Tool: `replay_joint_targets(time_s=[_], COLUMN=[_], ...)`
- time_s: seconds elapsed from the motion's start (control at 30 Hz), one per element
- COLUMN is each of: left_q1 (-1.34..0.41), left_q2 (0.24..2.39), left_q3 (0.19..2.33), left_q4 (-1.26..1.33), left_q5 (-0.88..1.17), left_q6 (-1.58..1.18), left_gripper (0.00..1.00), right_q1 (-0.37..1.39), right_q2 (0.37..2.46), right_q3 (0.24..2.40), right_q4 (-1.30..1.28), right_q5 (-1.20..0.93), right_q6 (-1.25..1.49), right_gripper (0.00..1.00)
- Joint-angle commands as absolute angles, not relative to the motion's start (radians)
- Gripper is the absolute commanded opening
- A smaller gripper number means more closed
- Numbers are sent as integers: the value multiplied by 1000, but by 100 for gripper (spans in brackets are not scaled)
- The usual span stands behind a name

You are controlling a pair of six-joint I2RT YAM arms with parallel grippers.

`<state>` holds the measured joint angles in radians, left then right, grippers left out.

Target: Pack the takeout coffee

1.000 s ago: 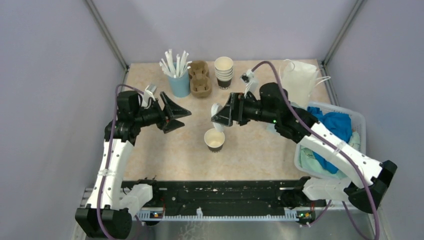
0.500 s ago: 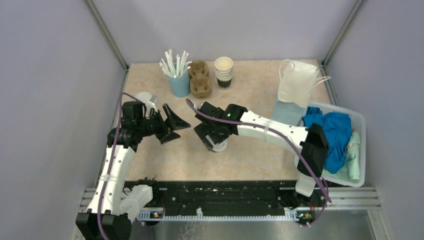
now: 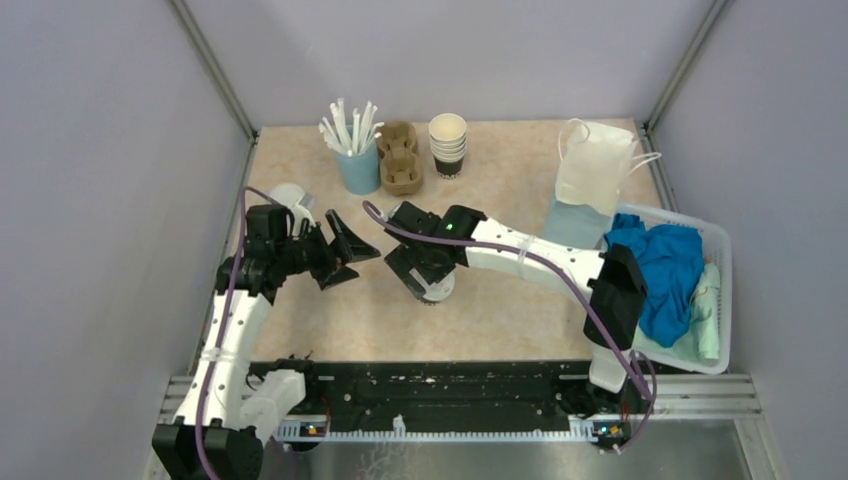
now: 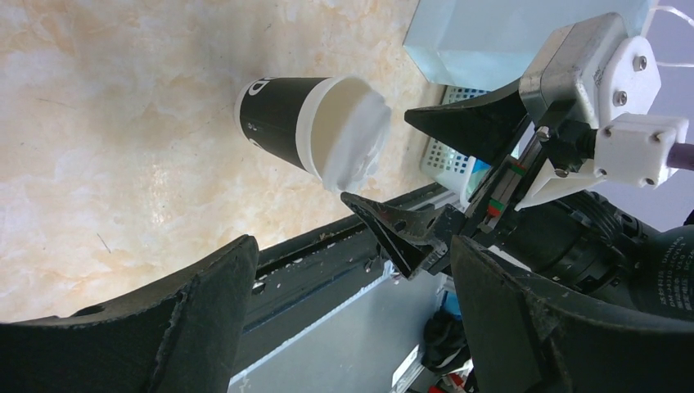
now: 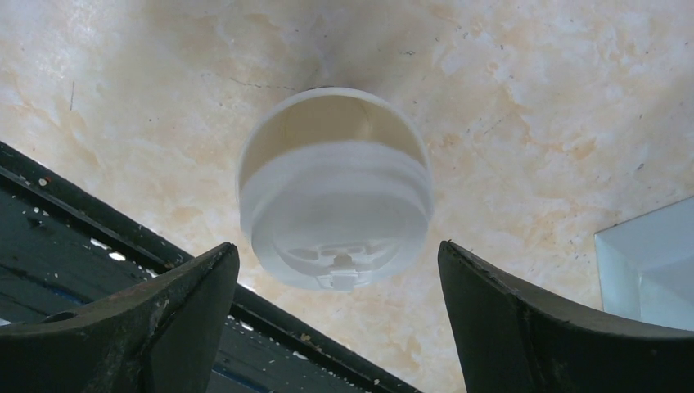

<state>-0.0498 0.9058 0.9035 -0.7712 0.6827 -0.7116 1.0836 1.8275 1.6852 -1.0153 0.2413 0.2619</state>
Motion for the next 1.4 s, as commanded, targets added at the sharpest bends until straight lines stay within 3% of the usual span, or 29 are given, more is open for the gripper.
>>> replay_joint_targets(time_s=[0.0, 0.47, 0.6, 0.83, 1.2, 1.37], left_q1=[-54, -81, -214, -385, -483, -492], left_q2=[901, 959, 1048, 1280, 1493, 1537], left_q3=[894, 875, 924, 1096, 1204, 1215], left_q4=[-739, -662, -617, -678, -728, -717], left_q5=[685, 775, 682, 462, 489, 521], left_q6=[-707, -700, -681, -473, -297, -284], left_gripper=[93, 94, 94, 91, 93, 88], right_q1=[1064, 1024, 930, 671, 644, 646], right_q2=[1840, 1728, 1600, 1407, 1468, 1480], right_q3=[1732, 1811, 1626, 1226, 1083, 1023], right_q4=[-975, -1022, -940, -661, -459, -367], right_q5=[238, 135, -8, -385, -573, -604], right_q6=[233, 319, 425, 579, 625, 684], right_gripper=[91, 95, 95, 80, 74, 70])
